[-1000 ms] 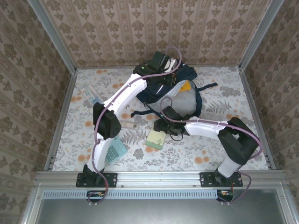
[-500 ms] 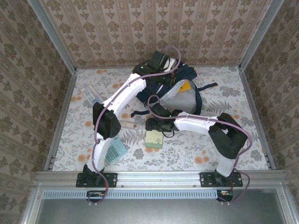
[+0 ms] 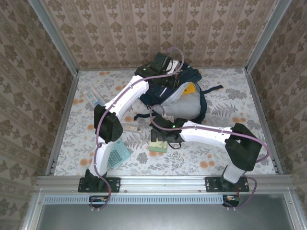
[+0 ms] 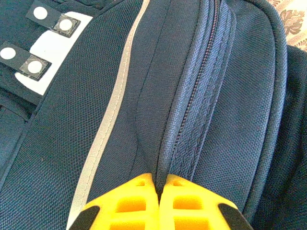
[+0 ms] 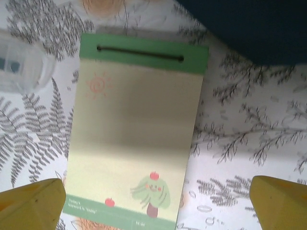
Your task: Pack the student bag
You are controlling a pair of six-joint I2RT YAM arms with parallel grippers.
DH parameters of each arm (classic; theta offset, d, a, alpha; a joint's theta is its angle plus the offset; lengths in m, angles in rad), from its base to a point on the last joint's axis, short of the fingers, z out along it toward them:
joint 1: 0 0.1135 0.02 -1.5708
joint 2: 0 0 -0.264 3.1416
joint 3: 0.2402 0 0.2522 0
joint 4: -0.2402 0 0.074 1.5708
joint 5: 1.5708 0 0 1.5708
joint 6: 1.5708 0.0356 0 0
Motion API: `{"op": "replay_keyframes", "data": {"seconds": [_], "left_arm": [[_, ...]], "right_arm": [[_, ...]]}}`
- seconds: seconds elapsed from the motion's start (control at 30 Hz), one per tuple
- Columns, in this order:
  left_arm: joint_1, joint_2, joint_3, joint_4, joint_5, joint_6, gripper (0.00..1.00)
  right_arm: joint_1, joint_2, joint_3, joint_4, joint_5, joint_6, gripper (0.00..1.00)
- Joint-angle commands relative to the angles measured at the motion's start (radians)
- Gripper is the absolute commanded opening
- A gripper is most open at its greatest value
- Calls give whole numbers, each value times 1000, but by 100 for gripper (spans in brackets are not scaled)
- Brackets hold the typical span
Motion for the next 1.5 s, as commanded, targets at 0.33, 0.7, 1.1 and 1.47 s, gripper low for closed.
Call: {"op": "replay_keyframes", "data": {"seconds": [0.33,0.7,1.1,1.47], "left_arm": [[37,-60,-5,56,2,-17,0],[37,-70,-25,47,0,-13,0],[36,-70,-31,42,4,-16,0],[37,-69,-16,41,3,-13,0]], "right_arm": [[61,138,47,27,-15,160,100],[76,239,146,15,-26,157,99],[75,340,233,-115,-20,141,97],[77,148,121,-68,58,131,84]]}}
